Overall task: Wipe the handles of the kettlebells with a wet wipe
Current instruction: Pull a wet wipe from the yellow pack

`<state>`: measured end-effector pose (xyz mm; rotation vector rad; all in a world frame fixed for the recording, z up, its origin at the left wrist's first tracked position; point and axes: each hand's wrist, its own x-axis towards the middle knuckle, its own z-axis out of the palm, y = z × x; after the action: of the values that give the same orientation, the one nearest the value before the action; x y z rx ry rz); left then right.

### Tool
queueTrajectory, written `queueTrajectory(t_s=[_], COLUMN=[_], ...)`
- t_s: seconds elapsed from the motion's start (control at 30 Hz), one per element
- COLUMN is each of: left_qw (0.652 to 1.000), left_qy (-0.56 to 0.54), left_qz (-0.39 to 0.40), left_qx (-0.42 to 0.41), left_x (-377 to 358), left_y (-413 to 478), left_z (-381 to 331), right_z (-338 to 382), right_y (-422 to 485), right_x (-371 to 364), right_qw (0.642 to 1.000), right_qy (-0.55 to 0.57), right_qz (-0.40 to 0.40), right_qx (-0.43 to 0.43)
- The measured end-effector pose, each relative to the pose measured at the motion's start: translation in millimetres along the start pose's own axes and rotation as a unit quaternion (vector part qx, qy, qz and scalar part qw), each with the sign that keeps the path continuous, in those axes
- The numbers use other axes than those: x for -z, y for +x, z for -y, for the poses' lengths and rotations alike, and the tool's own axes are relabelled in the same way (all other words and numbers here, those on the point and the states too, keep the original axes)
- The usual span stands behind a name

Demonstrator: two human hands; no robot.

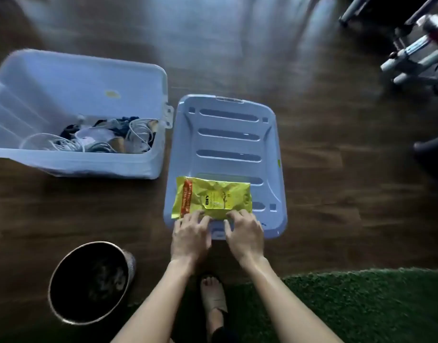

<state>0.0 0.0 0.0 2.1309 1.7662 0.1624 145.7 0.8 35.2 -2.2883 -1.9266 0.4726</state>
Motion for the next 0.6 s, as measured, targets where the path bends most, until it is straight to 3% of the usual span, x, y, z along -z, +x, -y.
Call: queueTrajectory(t_s=[0.17,0.43,0.53,0.6], left_qw=[0.994,0.985,0.984,0.985], left_qy=[-0.055,-0.092,-0.103,-0.106], left_qz=[-0.063,-0.135,-0.135,-0.126], left_qx=[0.07,0.046,0.051,0.059], left_x=[-50.9,-82.5,-79.4,-75.5], left_y=[54.0,50.9,52.7,54.1], left_z=[36.5,58.6,58.1,57.7], right_z=[-5.9,-8.8,-8.6,-5.2], right_y=[60.3,85.7,89.7,88.0], right_x=[-65.7,-103.4,-104.4,-99.4], right_qw=[0.999,0.984,0.98,0.985], right_qy=[-0.028,-0.065,-0.024,0.05], right_qz=[-0.011,-0.087,-0.113,-0.119], right_qx=[0.022,0.145,0.162,0.116])
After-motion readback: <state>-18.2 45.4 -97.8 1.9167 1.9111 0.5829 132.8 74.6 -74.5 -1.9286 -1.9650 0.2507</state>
